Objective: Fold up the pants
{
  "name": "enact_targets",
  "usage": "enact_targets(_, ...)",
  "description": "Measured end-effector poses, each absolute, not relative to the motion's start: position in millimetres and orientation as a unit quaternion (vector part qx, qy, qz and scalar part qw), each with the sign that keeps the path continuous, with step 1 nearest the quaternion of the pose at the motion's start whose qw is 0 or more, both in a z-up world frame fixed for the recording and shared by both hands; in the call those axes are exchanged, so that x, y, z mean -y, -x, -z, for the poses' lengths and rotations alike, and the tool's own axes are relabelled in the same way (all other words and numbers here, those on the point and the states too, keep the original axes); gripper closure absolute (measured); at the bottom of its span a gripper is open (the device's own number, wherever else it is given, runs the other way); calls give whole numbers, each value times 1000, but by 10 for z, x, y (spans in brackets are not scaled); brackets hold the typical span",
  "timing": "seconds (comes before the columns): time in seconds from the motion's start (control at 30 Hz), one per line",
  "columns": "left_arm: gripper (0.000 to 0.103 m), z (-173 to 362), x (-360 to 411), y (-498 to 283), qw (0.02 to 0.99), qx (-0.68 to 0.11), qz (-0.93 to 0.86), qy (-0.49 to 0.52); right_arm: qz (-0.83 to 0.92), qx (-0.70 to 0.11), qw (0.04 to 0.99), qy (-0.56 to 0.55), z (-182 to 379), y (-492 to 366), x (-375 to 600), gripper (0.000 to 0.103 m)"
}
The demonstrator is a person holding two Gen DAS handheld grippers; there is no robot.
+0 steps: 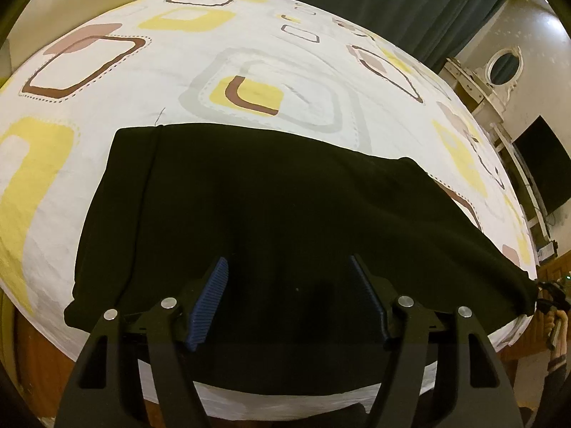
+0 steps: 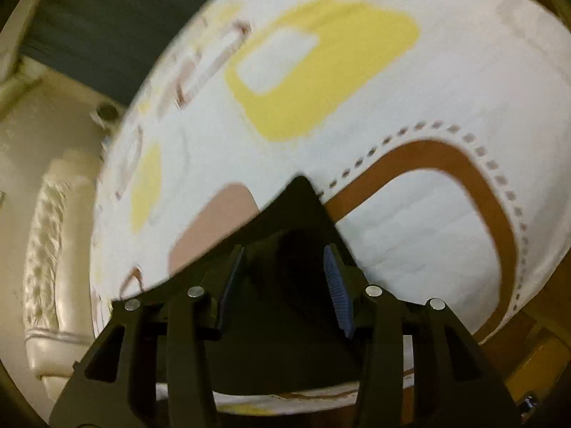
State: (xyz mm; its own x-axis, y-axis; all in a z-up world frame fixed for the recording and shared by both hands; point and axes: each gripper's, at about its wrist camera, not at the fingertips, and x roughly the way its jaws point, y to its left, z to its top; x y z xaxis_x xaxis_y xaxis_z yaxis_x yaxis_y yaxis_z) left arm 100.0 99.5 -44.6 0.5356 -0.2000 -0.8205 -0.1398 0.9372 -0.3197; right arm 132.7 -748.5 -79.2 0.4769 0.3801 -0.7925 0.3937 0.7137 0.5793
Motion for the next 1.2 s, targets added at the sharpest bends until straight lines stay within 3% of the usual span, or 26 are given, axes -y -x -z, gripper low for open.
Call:
enact_targets(0.07,34,450,-988,-1000,858,-482,16,176,-5,-510,764,-394,836,-1375,7491,59)
enact_targets(0.13,32,455,-982,-1004,857,-483,15,176,-14,-509,766,-393,828,-1413,7466,68)
enact_targets(0.2,31,459,-967,-1007,858,-483,15,175,-11,-508,779,-368,790,-1438,7402,85)
enact_targets(0.33,29,465,-934,-1005,860,-482,11,166,-11,-430,831,-352,541,-1312,7447,95)
enact_targets(0.63,29,478,-908,-1003,862,-482,8,159,41,-403,839,-364,925,-1393,7582,96)
enact_targets(0.83,29,474,-911,-1005,862,-481,8,160,89,-329,851,-400,593,-1019,7624,85)
enact_targets(0.93,29,464,-910,-1003,861,-481,3,165,73,-289,850,-434,430,-706,7420,75)
enact_targets(1.2,29,309,-753,-917,868,-478,-5,138,-88,-360,773,-515,746,-463,6130,72)
